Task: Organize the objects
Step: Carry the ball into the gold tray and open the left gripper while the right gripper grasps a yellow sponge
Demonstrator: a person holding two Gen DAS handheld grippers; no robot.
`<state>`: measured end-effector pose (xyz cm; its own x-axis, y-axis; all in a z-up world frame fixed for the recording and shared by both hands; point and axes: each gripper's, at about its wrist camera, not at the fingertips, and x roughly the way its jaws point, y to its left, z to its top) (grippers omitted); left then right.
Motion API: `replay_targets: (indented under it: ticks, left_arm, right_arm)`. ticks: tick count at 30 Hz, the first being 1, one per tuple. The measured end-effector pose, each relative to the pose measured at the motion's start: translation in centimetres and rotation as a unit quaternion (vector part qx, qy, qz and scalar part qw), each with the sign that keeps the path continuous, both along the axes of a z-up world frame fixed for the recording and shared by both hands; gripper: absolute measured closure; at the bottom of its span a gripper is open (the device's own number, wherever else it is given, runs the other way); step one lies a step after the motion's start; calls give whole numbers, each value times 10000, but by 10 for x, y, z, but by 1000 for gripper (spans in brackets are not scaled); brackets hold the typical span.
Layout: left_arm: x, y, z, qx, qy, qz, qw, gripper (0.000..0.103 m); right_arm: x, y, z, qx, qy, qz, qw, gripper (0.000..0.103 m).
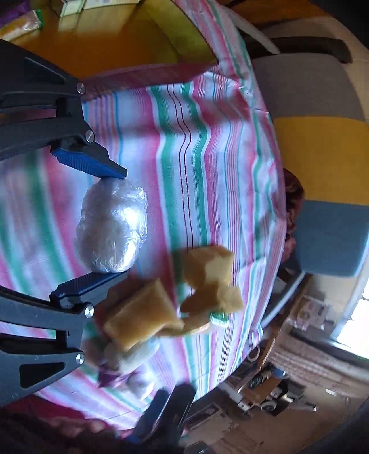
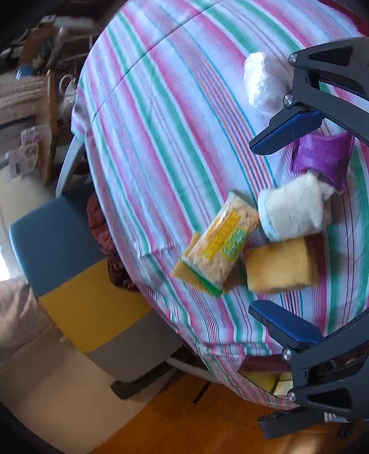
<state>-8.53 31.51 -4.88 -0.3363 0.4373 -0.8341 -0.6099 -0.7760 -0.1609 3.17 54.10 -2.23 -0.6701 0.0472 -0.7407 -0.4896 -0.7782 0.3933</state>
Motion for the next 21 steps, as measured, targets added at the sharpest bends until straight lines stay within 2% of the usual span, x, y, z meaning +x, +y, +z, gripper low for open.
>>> replay_targets:
  ticks: [8,17,19,20,21]
  left_arm:
    - [41,-41,24,154,424,-122,9989,39]
    - [50,-103,36,438,362,251,9981,39]
    - [48,-121,40,519,358,408,9972,39]
    - [45,-134,41,573,333,521,9964,39]
    - [41,-148,42,622,317,669,9953,39]
  right_arm:
    - [-21,-54,4,892,-163,1057,9903,5]
    - [-48,-95,-13,1608,-650,1719,9697,9]
    - [-58,-98,-23,1586,-840,1859,9660,10]
    - [-64,-102,-30,1690,-995,1908,9618,15]
    - [-68,-104,-37,1856,-1139,1916,9570,30]
